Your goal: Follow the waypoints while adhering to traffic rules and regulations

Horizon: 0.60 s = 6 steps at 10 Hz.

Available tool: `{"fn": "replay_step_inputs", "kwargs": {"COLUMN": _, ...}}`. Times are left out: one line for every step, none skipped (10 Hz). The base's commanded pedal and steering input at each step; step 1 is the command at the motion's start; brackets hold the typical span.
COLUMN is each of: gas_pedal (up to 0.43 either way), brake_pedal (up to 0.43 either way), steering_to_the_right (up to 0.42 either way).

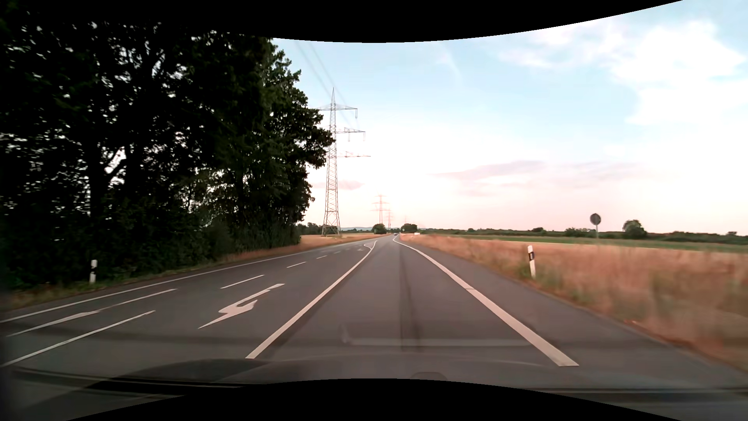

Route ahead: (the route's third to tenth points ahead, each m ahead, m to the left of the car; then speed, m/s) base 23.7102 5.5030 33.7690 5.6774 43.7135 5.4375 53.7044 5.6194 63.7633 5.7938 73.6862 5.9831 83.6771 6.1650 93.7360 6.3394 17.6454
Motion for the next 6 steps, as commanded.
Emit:
{"fn": "replay_step_inputs", "kwargs": {"gas_pedal": 0.079, "brake_pedal": 0.000, "steering_to_the_right": -0.008}}
{"fn": "replay_step_inputs", "kwargs": {"gas_pedal": 0.079, "brake_pedal": 0.000, "steering_to_the_right": -0.011}}
{"fn": "replay_step_inputs", "kwargs": {"gas_pedal": 0.079, "brake_pedal": 0.000, "steering_to_the_right": -0.014}}
{"fn": "replay_step_inputs", "kwargs": {"gas_pedal": 0.079, "brake_pedal": 0.000, "steering_to_the_right": -0.014}}
{"fn": "replay_step_inputs", "kwargs": {"gas_pedal": 0.079, "brake_pedal": 0.000, "steering_to_the_right": -0.014}}
{"fn": "replay_step_inputs", "kwargs": {"gas_pedal": 0.079, "brake_pedal": 0.000, "steering_to_the_right": -0.014}}
